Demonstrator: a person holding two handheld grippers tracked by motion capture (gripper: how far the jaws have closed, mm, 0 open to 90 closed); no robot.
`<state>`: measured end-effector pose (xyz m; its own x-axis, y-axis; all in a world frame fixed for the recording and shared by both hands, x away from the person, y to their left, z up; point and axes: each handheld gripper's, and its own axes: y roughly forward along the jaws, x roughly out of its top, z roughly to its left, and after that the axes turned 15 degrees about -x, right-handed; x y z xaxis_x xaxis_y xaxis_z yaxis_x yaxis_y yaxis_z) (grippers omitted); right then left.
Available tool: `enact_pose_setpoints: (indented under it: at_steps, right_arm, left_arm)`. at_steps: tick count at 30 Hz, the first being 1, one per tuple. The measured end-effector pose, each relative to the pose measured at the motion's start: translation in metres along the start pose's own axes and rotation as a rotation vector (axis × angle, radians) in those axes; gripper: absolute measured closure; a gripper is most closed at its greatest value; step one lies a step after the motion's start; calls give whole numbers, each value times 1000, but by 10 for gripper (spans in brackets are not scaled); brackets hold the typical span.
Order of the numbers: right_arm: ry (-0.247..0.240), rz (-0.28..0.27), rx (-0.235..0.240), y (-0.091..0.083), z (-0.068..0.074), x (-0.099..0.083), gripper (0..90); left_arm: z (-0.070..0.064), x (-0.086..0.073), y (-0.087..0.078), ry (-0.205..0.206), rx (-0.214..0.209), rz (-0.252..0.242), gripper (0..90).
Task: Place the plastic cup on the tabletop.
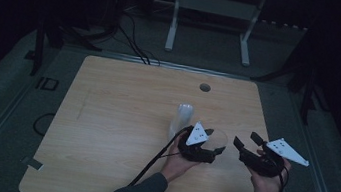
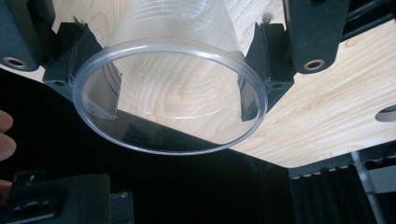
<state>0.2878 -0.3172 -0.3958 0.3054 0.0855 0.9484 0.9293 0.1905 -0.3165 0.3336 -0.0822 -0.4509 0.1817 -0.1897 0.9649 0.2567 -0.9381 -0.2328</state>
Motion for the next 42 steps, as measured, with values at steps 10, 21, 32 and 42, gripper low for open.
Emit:
enact_pose_setpoints:
  at_steps: [10, 21, 32, 42]
  right_arm:
    - [-2, 0, -2, 0, 0, 0, 309]
    - [5, -1, -5, -1, -1, 0, 310]
    - [3, 1, -5, 0, 0, -1, 310]
    - [5, 3, -6, 0, -1, -1, 310]
  left_arm:
    - [1, -6, 2, -4, 10, 6, 296]
    - [2, -9, 3, -4, 11, 8, 295]
    - [3, -14, 4, -10, 9, 19, 294]
    - [3, -17, 7, -11, 10, 30, 291]
